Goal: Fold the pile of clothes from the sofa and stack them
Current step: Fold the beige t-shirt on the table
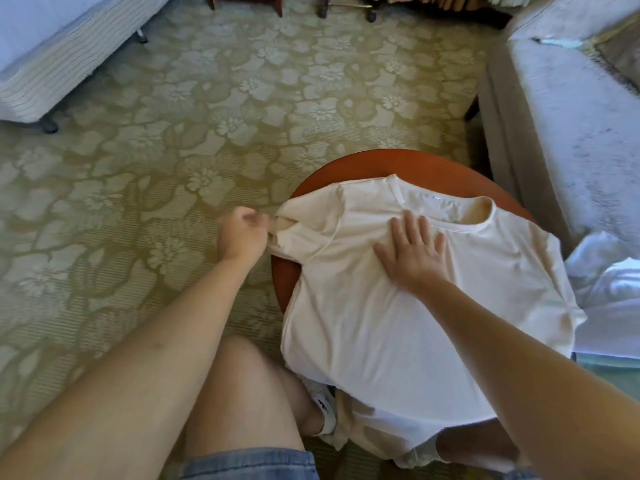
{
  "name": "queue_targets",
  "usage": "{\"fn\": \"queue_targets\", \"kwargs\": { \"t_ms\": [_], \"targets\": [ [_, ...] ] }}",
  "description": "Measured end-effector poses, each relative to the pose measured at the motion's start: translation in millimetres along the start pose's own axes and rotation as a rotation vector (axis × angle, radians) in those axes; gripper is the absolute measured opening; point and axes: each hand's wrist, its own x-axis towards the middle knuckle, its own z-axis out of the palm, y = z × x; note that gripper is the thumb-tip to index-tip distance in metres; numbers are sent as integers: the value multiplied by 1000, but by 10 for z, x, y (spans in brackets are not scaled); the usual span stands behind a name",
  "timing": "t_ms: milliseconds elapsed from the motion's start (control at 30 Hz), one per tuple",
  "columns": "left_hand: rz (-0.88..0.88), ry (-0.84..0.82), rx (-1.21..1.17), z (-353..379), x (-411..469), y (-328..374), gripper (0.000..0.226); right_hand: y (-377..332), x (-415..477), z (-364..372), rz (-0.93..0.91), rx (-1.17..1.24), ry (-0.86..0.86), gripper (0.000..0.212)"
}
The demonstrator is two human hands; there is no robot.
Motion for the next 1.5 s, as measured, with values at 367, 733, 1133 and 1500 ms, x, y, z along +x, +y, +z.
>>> {"fn": "queue_targets", "kwargs": {
  "t_ms": [367, 733, 1133, 1500],
  "targets": [
    [177, -339, 201, 73, -188, 328, 55, -6, 131, -21, 39, -10, 13, 75],
    [64, -548, 123, -179, -300, 102, 87, -5, 142, -27, 32, 12, -4, 76],
    [2, -149, 116, 46, -162, 174, 56, 9, 150, 1, 32, 5, 12, 76],
    [-172, -43, -428, 192, 117, 199, 41, 25, 156, 18, 25, -14, 40, 77]
  ]
}}
